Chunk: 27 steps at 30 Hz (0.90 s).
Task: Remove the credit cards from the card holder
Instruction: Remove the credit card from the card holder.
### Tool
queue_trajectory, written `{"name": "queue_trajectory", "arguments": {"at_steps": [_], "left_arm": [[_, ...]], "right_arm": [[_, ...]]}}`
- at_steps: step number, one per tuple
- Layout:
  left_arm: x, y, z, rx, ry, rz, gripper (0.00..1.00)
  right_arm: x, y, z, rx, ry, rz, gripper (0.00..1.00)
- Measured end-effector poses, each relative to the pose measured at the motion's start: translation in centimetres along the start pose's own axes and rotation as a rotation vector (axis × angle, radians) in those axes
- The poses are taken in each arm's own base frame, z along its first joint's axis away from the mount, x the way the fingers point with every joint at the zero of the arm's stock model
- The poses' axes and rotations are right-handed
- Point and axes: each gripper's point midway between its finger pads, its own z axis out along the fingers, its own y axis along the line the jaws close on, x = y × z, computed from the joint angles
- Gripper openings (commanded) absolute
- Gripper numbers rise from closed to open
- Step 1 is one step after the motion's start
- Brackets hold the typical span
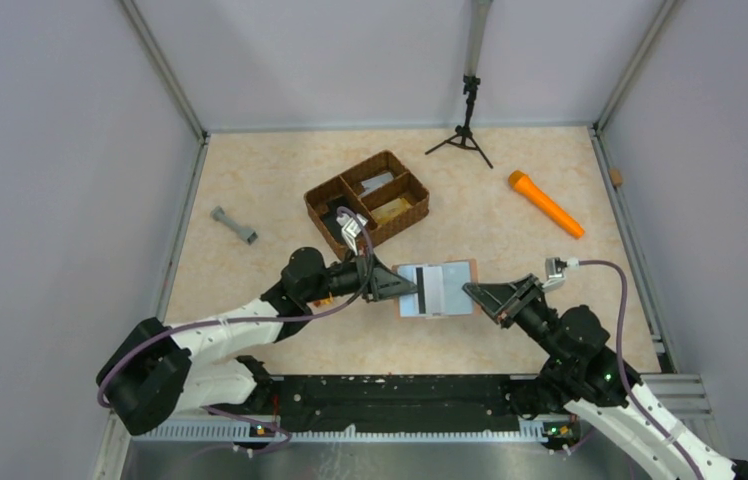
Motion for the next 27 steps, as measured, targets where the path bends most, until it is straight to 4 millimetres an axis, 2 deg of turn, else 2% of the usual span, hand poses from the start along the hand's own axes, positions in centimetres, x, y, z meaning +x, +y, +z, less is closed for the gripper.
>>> {"name": "queue_trajectory", "arguments": {"at_steps": [2,9,13,16,18,20,23,27], "left_arm": [[0.3,0.2,0.0,-0.003,0.015,-0.007,0.02],[1.2,1.1,0.4,-0.007,0.065,-0.041,0.34],[1.5,1.3,0.6,0.005,0.081,-0.057,0.41],[1.5,1.3,0.7,0.009,0.085,-0.061,0.40],[1.5,1.4,0.8,0.011,0.087,-0.065,0.34],[1.5,1.4,0.9,0.017,0.087,-0.076,0.17],[1.2,1.1,1.2,0.037,0.078,-0.086,0.02],[0.8,0.3,1.4,0.082,0.062,-0.092,0.00]], "right_arm": [[0.0,-0.1,0.0,0.002,0.002,0.000,0.00],[0.1,-0.3,0.1,0.014,0.006,-0.002,0.00],[0.2,-0.4,0.2,0.015,0.006,0.001,0.00],[0.2,-0.4,0.2,0.014,0.007,0.002,0.00],[0.2,-0.5,0.2,0.014,0.006,0.003,0.00],[0.2,-0.5,0.2,0.014,0.007,0.007,0.00],[0.2,-0.3,0.2,0.008,0.009,0.012,0.00],[0.3,-0.2,0.2,0.004,0.010,0.017,0.00]]}}
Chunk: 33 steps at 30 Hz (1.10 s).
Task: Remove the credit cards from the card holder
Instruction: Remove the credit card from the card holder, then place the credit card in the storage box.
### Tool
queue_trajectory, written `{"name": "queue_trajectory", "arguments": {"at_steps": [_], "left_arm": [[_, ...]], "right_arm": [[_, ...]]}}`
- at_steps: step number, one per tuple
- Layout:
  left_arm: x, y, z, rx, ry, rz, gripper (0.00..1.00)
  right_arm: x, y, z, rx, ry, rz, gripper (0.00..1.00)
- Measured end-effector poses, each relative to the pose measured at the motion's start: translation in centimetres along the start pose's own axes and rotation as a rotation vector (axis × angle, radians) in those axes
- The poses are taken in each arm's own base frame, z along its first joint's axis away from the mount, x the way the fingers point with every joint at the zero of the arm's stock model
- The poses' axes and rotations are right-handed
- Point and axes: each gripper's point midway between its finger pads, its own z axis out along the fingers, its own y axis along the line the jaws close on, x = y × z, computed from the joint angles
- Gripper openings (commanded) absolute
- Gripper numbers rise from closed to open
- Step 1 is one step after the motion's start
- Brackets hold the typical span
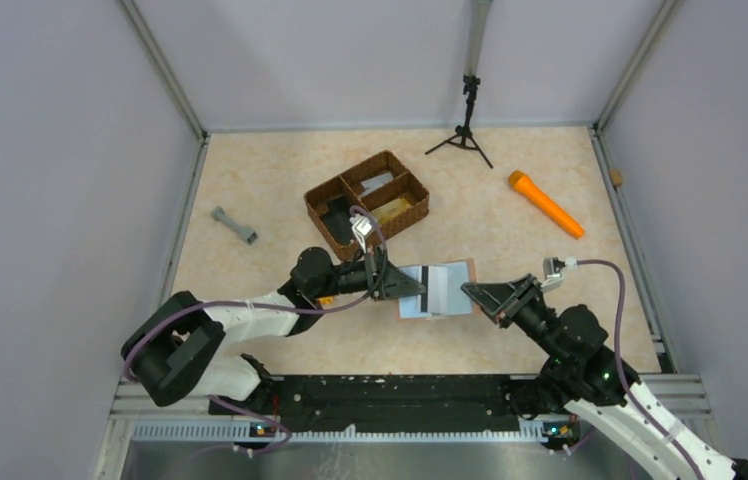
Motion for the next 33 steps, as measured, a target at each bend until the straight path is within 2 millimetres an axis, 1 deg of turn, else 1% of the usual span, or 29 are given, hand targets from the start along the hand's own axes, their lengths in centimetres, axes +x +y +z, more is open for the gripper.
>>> {"name": "queue_trajectory", "arguments": {"at_steps": [3,5,8,10,13,15,18,21,22,26,27,28,30,33], "left_arm": [[-0.3,-0.4,0.0,0.021,-0.007,0.002,0.00],[-0.5,-0.5,-0.1,0.026,-0.009,0.003,0.00],[-1.5,0.2,-0.8,0.005,-0.033,-0.002,0.00],[-2.3,1.0,-1.7,-0.036,-0.054,-0.003,0.00],[-3.1,1.6,-2.7,-0.096,-0.076,0.028,0.00],[-3.3,1.9,-3.3,-0.147,-0.074,0.056,0.00],[-4.7,2.8,-3.9,-0.264,-0.086,0.123,0.00],[-8.0,3.5,-4.4,-0.451,-0.123,0.233,0.00],[-9.6,3.4,-4.7,-0.525,-0.136,0.288,0.00],[-17.0,2.1,-5.5,-0.787,-0.195,0.542,0.00],[-18.1,2.1,-5.7,-0.835,-0.196,0.583,0.00],[-19.7,2.4,-6.0,-0.900,-0.189,0.648,0.00],[-22.0,3.6,-6.6,-1.017,-0.152,0.756,0.00],[-24.7,6.4,-7.5,-1.194,-0.060,0.874,0.00]], "right_arm": [[-0.1,0.1,-0.1,-0.003,-0.004,0.000,0.00],[-0.3,-0.3,-0.2,0.009,-0.015,-0.014,0.00],[-1.0,-0.9,-0.6,0.059,-0.046,-0.059,0.00],[-1.8,-1.0,-1.1,0.096,-0.073,-0.097,0.00],[-2.8,-1.3,-1.7,0.142,-0.113,-0.153,0.00],[-3.5,-1.8,-2.1,0.178,-0.138,-0.195,0.00],[-4.3,-3.0,-2.7,0.242,-0.165,-0.264,0.00],[-5.2,-3.5,-3.4,0.287,-0.192,-0.328,0.00],[-5.6,-3.5,-3.6,0.301,-0.203,-0.351,0.00],[-6.9,-3.0,-4.5,0.322,-0.244,-0.418,0.00],[-7.1,-2.8,-4.6,0.324,-0.252,-0.431,0.00],[-7.3,-2.7,-4.7,0.324,-0.259,-0.441,0.00],[-7.5,-2.5,-4.8,0.323,-0.265,-0.459,0.00],[-7.6,-2.4,-4.7,0.333,-0.258,-0.485,0.00]]}}
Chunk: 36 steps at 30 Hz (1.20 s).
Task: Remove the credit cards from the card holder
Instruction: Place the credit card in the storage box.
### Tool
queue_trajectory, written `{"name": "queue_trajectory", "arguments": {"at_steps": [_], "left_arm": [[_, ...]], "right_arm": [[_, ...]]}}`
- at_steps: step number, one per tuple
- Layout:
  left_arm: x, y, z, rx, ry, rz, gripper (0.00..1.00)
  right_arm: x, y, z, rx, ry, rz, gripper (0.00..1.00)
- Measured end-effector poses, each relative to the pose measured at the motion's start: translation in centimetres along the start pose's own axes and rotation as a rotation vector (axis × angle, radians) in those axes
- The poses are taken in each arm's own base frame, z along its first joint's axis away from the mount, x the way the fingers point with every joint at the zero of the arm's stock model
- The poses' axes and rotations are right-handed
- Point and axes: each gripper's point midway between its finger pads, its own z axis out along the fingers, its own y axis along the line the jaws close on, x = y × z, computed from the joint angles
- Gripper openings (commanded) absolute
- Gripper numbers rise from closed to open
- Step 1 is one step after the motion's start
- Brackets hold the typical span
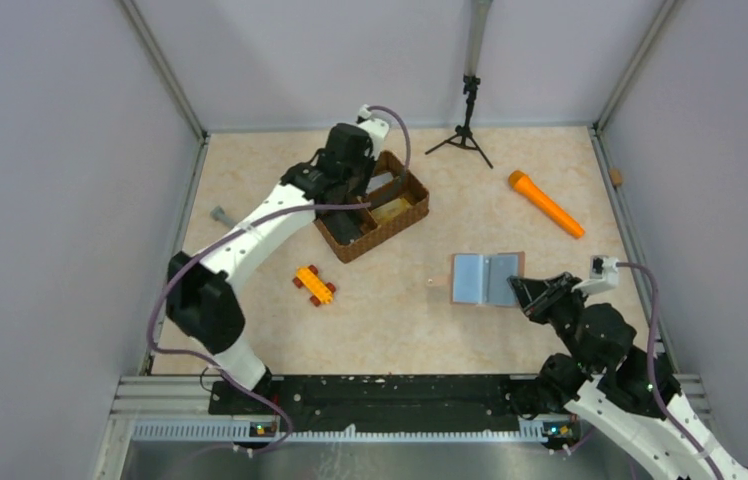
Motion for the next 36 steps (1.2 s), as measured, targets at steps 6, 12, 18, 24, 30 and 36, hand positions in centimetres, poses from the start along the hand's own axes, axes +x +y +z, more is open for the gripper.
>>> {"name": "queue_trajectory", "arguments": {"at_steps": [6,12,18,24,30,36], "left_arm": [[0.7,4.1,6.2,-0.239,0.148,0.342,0.00],[1.2,5.1,10.2,-0.323,0.245,0.610,0.00],[1.6,4.9,12.7,-0.314,0.279,0.724,0.00],[1.9,4.5,15.5,-0.305,0.282,0.772,0.00],[3.7,4.2,17.4,-0.288,0.308,0.789,0.14],[4.6,4.3,18.7,-0.299,0.318,0.810,0.44]], "right_arm": [[0.0,0.2,0.5,0.020,0.016,-0.054,0.00],[-0.4,0.4,0.6,0.016,0.000,-0.067,0.00],[-1.0,-0.1,0.7,0.044,-0.036,-0.083,0.00],[-1.5,-0.4,0.8,0.062,-0.061,-0.089,0.00],[-2.0,-0.5,0.8,0.073,-0.082,-0.093,0.00],[-2.0,-0.2,1.1,0.072,-0.082,-0.091,0.00]]}}
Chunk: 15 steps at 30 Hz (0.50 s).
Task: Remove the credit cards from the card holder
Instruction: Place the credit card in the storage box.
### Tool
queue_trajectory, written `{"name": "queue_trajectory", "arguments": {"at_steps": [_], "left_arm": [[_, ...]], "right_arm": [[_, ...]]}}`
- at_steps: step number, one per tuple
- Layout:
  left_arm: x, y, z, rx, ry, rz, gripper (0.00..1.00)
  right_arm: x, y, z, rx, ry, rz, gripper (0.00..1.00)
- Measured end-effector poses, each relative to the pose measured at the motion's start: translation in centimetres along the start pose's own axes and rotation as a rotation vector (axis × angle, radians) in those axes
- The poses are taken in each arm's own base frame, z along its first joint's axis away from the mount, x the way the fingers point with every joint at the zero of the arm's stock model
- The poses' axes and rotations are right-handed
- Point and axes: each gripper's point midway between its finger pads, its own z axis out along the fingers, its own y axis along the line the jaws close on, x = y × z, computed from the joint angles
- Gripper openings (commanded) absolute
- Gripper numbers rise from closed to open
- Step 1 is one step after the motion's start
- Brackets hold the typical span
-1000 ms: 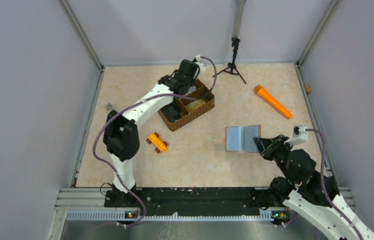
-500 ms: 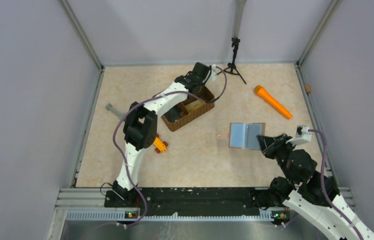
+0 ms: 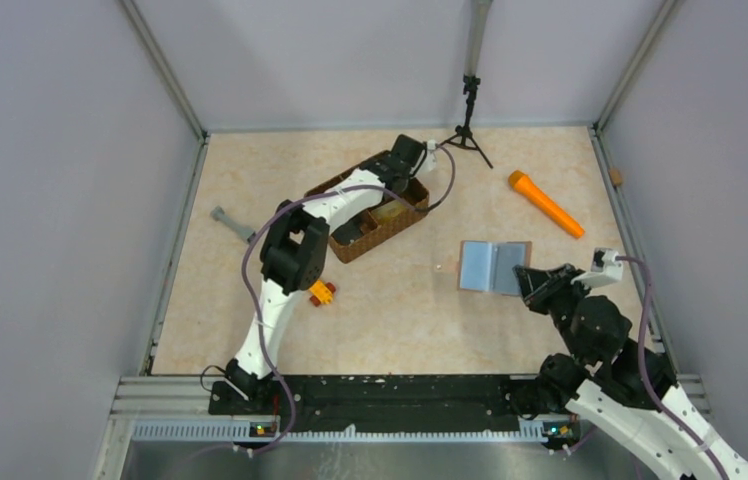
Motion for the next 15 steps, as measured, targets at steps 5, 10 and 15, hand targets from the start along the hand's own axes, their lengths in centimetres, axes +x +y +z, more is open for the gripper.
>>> {"name": "queue_trajectory", "arguments": {"at_steps": [5,10,15], "left_arm": [[-0.7,0.6,-0.6,0.003,-0.012,-0.038,0.64],[-0.8,0.8,-2.6,0.028,-0.002,-0.085,0.76],[-1.6,1.6,-7.2,0.066,-0.027,-0.172,0.90]], "right_arm": [[0.4,0.0,0.4,0.013,0.014,-0.005,0.00],[0.7,-0.2,0.4,0.026,0.028,0.000,0.00],[0.9,-0.2,0.2,0.024,0.035,0.018,0.00]]}}
